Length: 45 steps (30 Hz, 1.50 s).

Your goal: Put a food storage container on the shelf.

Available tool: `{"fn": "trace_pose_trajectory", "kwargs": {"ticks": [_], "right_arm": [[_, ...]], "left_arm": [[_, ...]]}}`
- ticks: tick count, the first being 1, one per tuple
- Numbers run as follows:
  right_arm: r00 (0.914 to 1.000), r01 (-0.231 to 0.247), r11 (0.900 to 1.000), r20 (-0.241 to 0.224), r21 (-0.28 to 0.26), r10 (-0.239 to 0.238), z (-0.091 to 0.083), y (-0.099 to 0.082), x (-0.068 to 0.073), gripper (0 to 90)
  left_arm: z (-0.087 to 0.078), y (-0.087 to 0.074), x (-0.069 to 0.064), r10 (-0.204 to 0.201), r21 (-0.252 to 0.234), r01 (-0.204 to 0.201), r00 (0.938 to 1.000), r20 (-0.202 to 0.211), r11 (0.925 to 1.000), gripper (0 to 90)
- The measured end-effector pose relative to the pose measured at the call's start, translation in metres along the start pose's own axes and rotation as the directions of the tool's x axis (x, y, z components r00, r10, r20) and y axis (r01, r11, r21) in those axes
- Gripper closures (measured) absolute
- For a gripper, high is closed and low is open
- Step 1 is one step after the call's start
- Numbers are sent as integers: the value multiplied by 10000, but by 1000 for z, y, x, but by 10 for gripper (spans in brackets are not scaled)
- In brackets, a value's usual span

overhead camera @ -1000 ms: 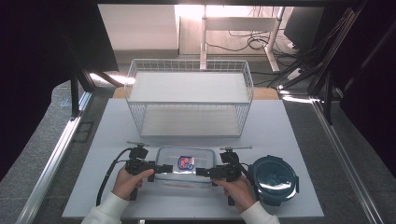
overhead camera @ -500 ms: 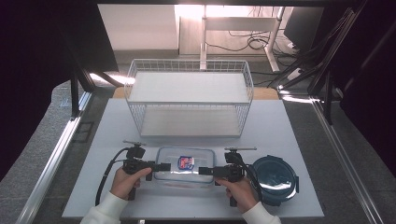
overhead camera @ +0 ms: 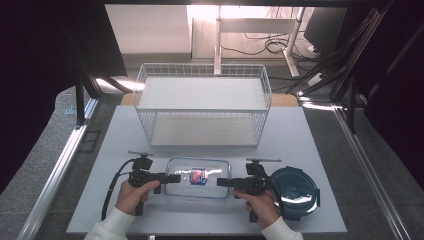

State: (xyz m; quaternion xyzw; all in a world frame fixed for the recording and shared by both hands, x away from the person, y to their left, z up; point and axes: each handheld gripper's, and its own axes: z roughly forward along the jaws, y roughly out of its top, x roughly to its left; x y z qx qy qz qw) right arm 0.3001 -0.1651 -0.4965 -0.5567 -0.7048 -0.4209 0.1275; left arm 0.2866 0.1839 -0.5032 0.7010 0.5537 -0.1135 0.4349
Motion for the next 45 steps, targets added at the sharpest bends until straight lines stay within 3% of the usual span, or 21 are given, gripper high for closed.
{"fn": "trace_pose_trajectory", "kwargs": {"ticks": [10, 24, 34, 45], "right_arm": [[9990, 436, 9984, 125, -347, -431, -6, 1, 7, 404], [9923, 1239, 9894, 177, -752, -1229, -15, 3, 15, 405], [9782, 2072, 9702, 163, -1257, -2068, -36, 8, 29, 405], [9711, 2379, 9594, 180, -1518, -2380, -47, 10, 34, 406]], "left_arm": [[-8, 0, -8, 183, -473, -198, 9994, -308, 9987, 363], [-18, 0, -21, 437, -928, -471, 9983, -386, 9946, 388], [-32, 1, -39, 948, -1407, -980, 9951, -294, 9852, 405], [-37, 5, -50, 1218, -1638, -1258, 9920, -346, 9784, 410]]}}
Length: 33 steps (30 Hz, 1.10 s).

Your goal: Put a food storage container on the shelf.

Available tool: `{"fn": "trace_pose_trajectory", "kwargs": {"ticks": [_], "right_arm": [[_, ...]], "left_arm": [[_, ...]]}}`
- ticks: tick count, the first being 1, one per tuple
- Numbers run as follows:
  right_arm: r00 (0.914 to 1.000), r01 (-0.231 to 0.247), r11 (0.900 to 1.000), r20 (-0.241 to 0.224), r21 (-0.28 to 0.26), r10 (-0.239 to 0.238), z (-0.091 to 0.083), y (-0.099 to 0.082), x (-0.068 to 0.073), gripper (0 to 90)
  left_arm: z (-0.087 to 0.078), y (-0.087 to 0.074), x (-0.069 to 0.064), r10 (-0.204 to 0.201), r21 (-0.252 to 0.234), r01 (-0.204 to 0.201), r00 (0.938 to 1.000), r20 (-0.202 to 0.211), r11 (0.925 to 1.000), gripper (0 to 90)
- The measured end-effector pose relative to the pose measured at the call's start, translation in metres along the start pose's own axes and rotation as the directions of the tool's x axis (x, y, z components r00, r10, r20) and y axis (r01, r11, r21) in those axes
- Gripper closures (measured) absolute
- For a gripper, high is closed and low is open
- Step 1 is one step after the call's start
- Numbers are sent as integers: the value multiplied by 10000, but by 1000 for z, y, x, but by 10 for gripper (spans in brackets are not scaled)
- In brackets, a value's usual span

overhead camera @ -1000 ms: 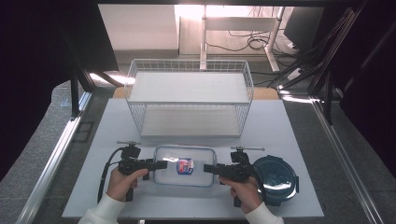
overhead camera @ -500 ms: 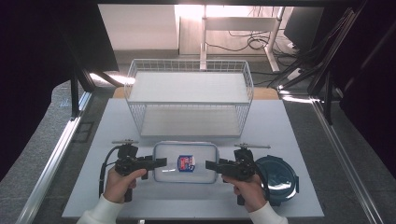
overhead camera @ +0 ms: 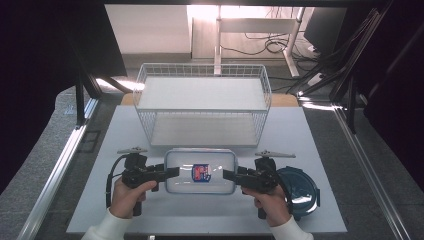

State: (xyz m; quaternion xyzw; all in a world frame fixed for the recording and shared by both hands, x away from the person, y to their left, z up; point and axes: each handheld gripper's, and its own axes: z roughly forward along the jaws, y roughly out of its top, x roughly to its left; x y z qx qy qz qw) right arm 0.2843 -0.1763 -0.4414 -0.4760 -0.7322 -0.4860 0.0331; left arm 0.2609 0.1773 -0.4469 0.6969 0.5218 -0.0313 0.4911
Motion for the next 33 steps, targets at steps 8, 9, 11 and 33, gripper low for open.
{"fn": "trace_pose_trajectory", "kwargs": {"ticks": [8, 9, 11, 33], "right_arm": [[10000, 75, 9999, 41, -79, -75, -3, 13, -1, 409], [9999, 124, 9998, 34, -132, -123, -4, 15, -1, 411], [9998, 211, 9995, 10, -247, -211, -8, 19, 1, 414], [9960, 889, 9925, 90, -844, -884, -31, 64, 22, 415]], "left_arm": [[2, 15, -2, 94, -66, -94, 10000, 23, 9999, 407], [1, 18, -3, 126, -105, -126, 9999, 58, 9999, 408], [-2, 23, -5, 225, -195, -223, 9997, 98, 9996, 409], [-22, 67, -25, 666, -782, -643, 9974, 272, 9949, 417]]}}
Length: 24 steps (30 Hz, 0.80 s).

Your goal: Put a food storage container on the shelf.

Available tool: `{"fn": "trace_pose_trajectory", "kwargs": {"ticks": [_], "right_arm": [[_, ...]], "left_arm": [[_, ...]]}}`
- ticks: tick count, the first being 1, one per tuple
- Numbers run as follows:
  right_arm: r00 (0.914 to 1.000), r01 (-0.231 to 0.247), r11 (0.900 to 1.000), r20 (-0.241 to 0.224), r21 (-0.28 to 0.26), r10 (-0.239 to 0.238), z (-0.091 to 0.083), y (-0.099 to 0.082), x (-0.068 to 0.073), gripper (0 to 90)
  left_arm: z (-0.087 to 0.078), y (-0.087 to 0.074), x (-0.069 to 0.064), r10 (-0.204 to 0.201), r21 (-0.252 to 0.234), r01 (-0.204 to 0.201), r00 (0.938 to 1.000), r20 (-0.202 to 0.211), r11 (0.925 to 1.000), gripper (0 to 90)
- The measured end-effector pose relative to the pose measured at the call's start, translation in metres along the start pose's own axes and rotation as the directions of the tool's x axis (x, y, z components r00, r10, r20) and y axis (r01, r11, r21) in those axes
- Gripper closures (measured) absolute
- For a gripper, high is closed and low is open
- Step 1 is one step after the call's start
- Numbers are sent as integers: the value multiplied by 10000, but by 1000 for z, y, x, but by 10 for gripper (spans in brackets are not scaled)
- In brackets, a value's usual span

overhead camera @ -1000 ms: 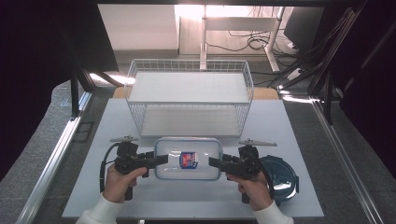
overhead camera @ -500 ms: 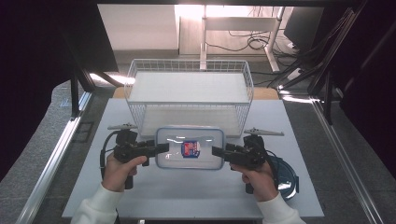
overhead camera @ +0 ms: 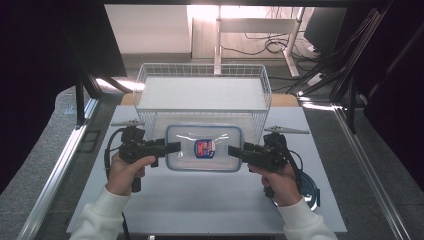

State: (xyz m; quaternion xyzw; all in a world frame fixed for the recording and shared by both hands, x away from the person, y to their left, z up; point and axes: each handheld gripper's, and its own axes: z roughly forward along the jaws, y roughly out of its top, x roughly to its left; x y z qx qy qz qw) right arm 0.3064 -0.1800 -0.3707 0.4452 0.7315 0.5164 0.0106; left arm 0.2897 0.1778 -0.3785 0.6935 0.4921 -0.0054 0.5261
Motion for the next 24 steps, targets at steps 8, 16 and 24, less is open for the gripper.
{"fn": "trace_pose_trajectory", "kwargs": {"ticks": [8, 16, 24], "right_arm": [[9997, 239, 9997, -53, -60, -239, 1, 19, 2, 418], [9991, 390, 9991, -132, -157, -392, 2, 39, 2, 418], [9986, 507, 9983, -155, -292, -512, 1, 58, 7, 418]], "left_arm": [[-5, 17, 3, 85, -113, -83, 9999, 112, 9999, 427], [-9, 34, 0, 217, -266, -216, 9998, 32, 9994, 428], [-16, 53, -3, 386, -461, -388, 9992, -45, 9982, 428]]}}
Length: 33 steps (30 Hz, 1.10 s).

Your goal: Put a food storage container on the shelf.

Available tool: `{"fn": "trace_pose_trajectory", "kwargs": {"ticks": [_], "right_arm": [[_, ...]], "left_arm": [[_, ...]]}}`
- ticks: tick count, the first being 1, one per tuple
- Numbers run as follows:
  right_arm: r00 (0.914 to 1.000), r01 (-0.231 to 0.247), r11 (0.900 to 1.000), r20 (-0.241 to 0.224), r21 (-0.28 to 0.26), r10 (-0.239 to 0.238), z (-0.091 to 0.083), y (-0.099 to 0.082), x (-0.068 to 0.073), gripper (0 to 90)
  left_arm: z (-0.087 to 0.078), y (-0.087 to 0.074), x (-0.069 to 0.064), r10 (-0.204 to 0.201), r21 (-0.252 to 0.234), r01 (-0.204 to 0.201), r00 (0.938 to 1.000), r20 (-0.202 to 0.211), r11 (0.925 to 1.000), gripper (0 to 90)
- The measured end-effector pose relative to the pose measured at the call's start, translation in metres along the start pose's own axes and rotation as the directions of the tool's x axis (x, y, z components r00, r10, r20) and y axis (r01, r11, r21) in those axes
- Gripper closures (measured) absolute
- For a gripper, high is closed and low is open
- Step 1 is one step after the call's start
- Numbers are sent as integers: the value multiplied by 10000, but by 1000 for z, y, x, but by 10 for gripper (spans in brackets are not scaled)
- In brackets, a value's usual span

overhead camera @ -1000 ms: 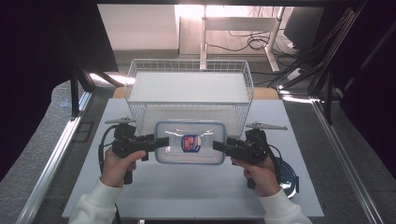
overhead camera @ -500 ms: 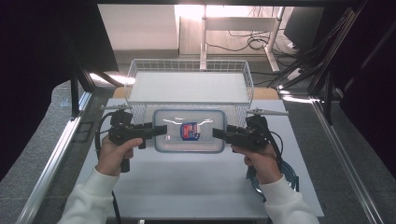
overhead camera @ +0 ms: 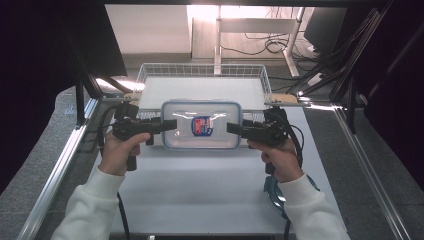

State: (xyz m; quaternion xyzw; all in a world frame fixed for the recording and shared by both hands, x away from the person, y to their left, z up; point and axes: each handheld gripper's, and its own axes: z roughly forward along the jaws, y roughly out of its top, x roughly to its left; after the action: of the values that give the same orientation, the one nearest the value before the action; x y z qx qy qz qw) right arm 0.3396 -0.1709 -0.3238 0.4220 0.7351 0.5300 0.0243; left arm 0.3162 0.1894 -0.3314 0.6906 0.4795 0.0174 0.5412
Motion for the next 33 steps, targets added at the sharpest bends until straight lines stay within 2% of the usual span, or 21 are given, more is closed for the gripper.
{"fn": "trace_pose_trajectory", "kwargs": {"ticks": [8, 20, 33], "right_arm": [[9998, 173, 9996, -24, -221, -174, 0, 20, 2, 421], [9993, 291, 9993, -224, -239, -297, 6, 52, 2, 422], [9994, 291, 9991, -169, -309, -297, 8, 79, -4, 423]], "left_arm": [[-4, 18, 0, 40, -128, -40, 10000, 46, 9999, 428], [-10, 47, 2, 105, -239, -107, 9999, -74, 9997, 432], [-4, 74, 8, 153, -149, -152, 9999, 51, 9998, 435]]}}
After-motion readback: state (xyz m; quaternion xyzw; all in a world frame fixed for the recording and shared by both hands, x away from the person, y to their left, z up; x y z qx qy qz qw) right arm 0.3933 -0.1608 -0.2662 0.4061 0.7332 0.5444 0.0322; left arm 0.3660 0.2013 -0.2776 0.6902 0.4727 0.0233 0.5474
